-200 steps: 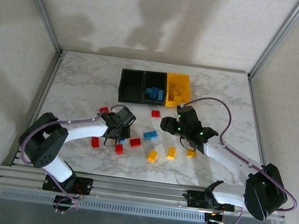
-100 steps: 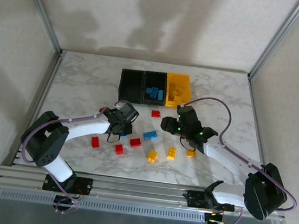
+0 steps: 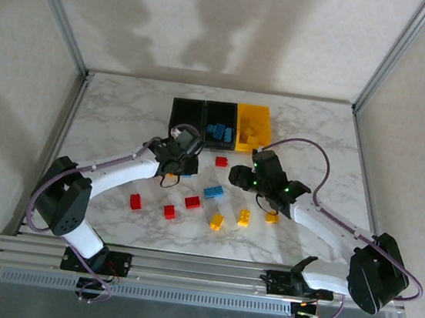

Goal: Sort the legos into containers by color
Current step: Place the lego in the container.

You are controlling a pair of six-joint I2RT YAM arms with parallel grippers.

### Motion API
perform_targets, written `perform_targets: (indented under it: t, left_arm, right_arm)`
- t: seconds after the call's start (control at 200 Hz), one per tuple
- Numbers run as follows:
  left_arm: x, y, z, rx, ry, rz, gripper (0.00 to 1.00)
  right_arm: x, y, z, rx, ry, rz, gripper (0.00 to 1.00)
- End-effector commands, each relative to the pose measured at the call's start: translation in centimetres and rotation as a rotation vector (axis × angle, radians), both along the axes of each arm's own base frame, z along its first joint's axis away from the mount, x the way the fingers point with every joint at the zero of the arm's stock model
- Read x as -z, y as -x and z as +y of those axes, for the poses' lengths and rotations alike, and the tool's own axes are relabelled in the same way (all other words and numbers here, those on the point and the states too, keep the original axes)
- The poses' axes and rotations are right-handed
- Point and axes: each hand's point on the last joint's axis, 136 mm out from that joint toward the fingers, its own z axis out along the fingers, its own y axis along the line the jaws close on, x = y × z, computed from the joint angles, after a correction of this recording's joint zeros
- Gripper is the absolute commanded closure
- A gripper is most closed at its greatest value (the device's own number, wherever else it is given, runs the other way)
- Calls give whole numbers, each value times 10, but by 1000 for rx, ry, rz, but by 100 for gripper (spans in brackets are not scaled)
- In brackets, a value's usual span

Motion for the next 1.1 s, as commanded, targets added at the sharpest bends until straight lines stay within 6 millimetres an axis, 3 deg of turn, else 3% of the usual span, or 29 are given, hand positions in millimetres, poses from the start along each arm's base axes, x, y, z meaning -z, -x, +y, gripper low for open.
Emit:
perform_targets:
  t: [0.0, 0.265, 0.541, 0.856, 1.096]
  left_arm:
    - [-9, -10, -5, 28, -41, -16, 81]
    - [-22, -38, -23, 50, -55, -49, 81]
    - [-37, -90, -46, 53, -81, -99, 81]
    - [-30, -153, -67, 31, -117, -129, 82]
    - [-16, -190, -76, 14, -151, -145, 80]
  right_arm:
    - [-16, 0, 5, 7, -55, -28, 44]
    - [-18, 2, 1, 15, -47, -39, 44]
    - [-13, 5, -13, 50, -52, -39, 44]
    - [-9, 8, -27, 89, -46, -37, 44]
    - [-3, 13, -39, 127, -50, -29, 44]
